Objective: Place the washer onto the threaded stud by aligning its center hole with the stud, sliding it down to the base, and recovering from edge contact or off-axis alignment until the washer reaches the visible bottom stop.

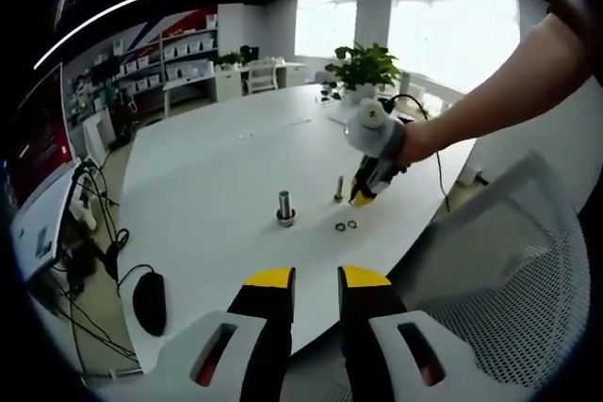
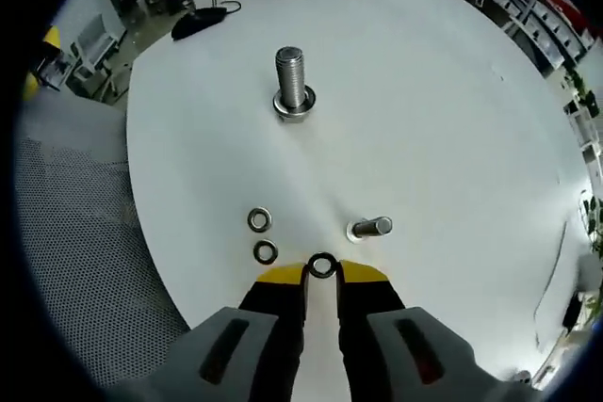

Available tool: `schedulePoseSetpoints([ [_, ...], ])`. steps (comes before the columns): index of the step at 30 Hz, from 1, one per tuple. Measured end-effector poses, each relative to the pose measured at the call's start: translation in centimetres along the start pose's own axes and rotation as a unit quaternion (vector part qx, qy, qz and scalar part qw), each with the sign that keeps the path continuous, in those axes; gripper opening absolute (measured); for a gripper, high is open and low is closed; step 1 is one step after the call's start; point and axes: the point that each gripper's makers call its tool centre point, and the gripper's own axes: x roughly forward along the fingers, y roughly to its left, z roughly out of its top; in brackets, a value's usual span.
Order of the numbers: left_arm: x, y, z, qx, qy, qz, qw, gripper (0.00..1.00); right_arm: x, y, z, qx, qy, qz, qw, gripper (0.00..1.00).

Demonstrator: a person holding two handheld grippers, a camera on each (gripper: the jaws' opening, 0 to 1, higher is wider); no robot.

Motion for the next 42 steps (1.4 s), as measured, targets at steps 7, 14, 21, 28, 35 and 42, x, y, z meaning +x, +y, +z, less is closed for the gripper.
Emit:
schedulePoseSetpoints([
  [7, 0.0, -0.2, 0.0, 0.002, -0.001, 0.0, 1.0, 0.16, -1.9, -1.0, 0.7, 0.0, -0.009, -0.014, 0.9999, 0.14],
  [14, -0.1, 0.0, 0.3, 0.003, -0.009, 0.001, 1.0, 0.16, -3.2, -2.0, 1.3, -0.037, -0.024, -0.033, 0.9985, 0.14],
  [21, -0.1, -0.1, 0.4, 0.003, -0.01, 0.0, 0.9999, 0.16, -3.4, -2.4, 2.1, -0.054, -0.034, -0.035, 0.9973, 0.14],
  [28, -0.1, -0.1, 0.4, 0.003, -0.012, -0.002, 0.9999, 0.16, -3.6, -2.2, 4.0, -0.072, -0.044, -0.034, 0.9958, 0.14],
  [35, -0.1, 0.1, 0.3, 0.003, -0.012, -0.001, 0.9999, 0.16, -2.1, -2.4, 3.9, -0.077, -0.034, -0.028, 0.9961, 0.14],
  [42, -0.1, 0.0, 0.4, 0.001, -0.012, 0.0, 0.9999, 0.16, -1.9, -2.4, 3.5, -0.08, -0.024, -0.024, 0.9962, 0.14],
])
